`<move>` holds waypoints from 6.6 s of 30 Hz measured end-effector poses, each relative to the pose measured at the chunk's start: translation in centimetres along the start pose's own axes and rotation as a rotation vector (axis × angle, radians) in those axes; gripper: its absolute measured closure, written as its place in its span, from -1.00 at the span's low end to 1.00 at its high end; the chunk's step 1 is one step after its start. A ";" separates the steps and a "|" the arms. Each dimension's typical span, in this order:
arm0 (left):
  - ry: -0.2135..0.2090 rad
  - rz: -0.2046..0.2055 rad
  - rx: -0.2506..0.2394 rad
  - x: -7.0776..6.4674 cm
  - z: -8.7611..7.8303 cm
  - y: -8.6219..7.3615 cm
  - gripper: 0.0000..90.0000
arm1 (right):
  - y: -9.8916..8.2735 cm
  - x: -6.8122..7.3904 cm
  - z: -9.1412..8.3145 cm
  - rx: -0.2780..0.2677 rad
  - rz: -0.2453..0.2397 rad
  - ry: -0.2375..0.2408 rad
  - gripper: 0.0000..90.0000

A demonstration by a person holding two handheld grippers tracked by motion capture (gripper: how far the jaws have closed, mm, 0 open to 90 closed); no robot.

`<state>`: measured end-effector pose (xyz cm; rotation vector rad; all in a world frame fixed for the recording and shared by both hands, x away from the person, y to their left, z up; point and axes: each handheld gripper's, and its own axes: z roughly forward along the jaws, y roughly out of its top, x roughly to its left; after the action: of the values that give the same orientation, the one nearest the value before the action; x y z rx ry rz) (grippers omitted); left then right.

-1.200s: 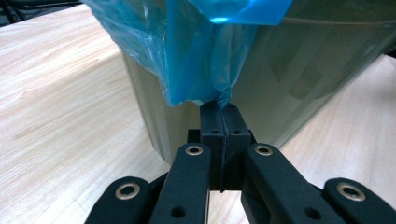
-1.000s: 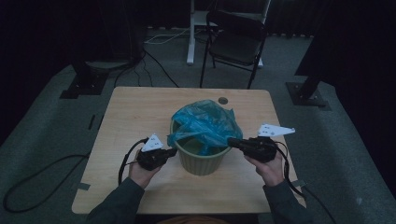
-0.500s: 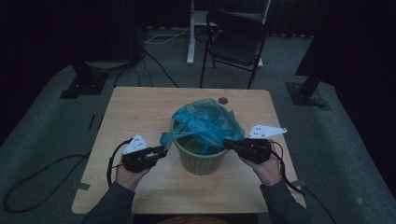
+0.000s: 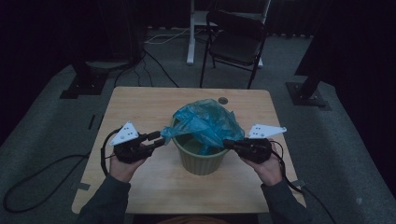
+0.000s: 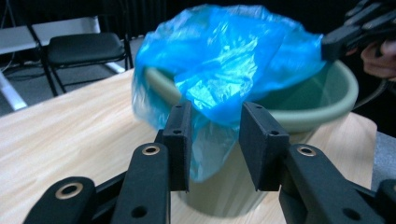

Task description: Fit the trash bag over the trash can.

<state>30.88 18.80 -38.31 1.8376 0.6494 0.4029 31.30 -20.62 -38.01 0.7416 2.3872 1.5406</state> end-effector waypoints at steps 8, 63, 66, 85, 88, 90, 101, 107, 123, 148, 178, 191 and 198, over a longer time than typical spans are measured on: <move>-0.002 0.002 0.005 -0.1 -0.4 0.3 0.38 | 0.0 -0.1 -0.5 0.000 -0.003 -0.011 1.00; -0.034 -0.067 0.116 -1.8 1.2 -2.0 1.00 | -1.0 2.1 -0.9 0.075 -0.060 0.071 0.79; -0.035 -0.075 0.132 -1.7 1.4 -2.6 1.00 | -0.6 1.7 -1.7 0.035 -0.051 0.054 0.69; -0.055 -0.089 0.178 -1.9 3.7 -3.9 1.00 | -1.3 -2.7 -2.3 0.035 0.091 -0.059 1.00; -0.063 -0.086 0.180 -2.2 3.9 -4.0 1.00 | -1.5 -2.8 -2.2 0.051 0.088 -0.052 1.00; -0.067 -0.086 0.186 -2.3 4.1 -4.0 1.00 | -1.6 -2.8 -2.2 0.061 0.088 -0.050 1.00; -0.072 -0.083 0.175 -2.4 4.2 -4.1 1.00 | -1.6 -3.0 -2.5 0.068 0.114 -0.016 0.03; -0.080 -0.082 0.172 -2.6 4.4 -4.0 0.99 | -1.9 -3.0 -1.3 0.129 0.076 0.013 0.09; -0.101 -0.071 0.205 -3.2 5.1 -4.6 1.00 | -2.3 -2.1 0.6 0.250 -0.014 0.038 1.00; -0.034 -0.178 0.114 0.1 2.3 -5.1 0.57 | -2.4 -3.8 -2.2 0.199 0.042 -0.037 0.60; -0.036 -0.125 0.106 -0.2 4.3 -3.3 0.96 | 1.5 -8.2 -0.5 0.069 0.203 -0.096 1.00; -0.014 -0.131 0.085 0.0 3.9 -3.2 0.99 | 2.5 -8.7 0.8 0.062 0.199 -0.149 0.30; -0.013 -0.126 0.088 0.0 4.0 -3.2 0.99 | 2.4 -9.2 1.5 0.078 0.218 -0.095 0.65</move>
<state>32.40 16.61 -42.73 1.8685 0.7801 0.2824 40.48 -23.38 -37.37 1.0992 2.3732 1.4586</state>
